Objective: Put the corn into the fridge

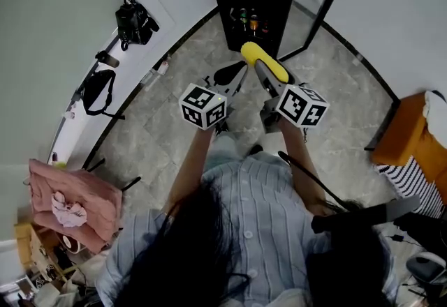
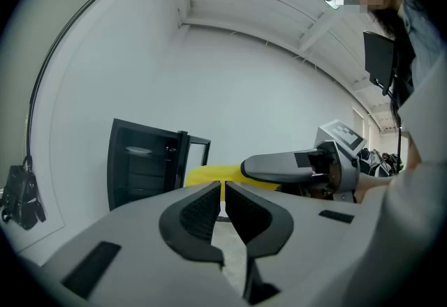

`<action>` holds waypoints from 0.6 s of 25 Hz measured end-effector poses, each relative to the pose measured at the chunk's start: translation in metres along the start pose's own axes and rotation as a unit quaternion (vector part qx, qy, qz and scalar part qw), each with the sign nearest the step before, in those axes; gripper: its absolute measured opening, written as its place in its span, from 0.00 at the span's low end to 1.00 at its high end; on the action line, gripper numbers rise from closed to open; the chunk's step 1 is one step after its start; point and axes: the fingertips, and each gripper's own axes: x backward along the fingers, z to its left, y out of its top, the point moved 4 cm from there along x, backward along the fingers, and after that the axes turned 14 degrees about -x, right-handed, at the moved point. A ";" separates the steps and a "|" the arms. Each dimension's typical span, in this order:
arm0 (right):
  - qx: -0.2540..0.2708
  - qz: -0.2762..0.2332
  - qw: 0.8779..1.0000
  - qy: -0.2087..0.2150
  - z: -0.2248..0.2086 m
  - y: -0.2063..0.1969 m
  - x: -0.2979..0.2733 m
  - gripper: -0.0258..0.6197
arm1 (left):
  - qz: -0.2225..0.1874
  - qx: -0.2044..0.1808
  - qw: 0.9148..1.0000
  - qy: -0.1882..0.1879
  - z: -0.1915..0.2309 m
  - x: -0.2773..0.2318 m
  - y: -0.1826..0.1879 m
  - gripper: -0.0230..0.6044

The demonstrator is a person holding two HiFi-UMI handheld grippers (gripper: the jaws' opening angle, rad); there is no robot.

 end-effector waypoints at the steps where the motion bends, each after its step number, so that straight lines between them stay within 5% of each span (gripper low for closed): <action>1: -0.001 0.000 1.000 0.001 -0.001 0.001 -0.001 0.42 | 0.000 0.000 1.000 0.000 0.000 -0.001 0.000 0.05; 15: -0.014 0.015 1.000 -0.009 -0.031 0.012 0.000 0.42 | 0.022 0.018 1.000 0.004 -0.004 -0.028 -0.014 0.05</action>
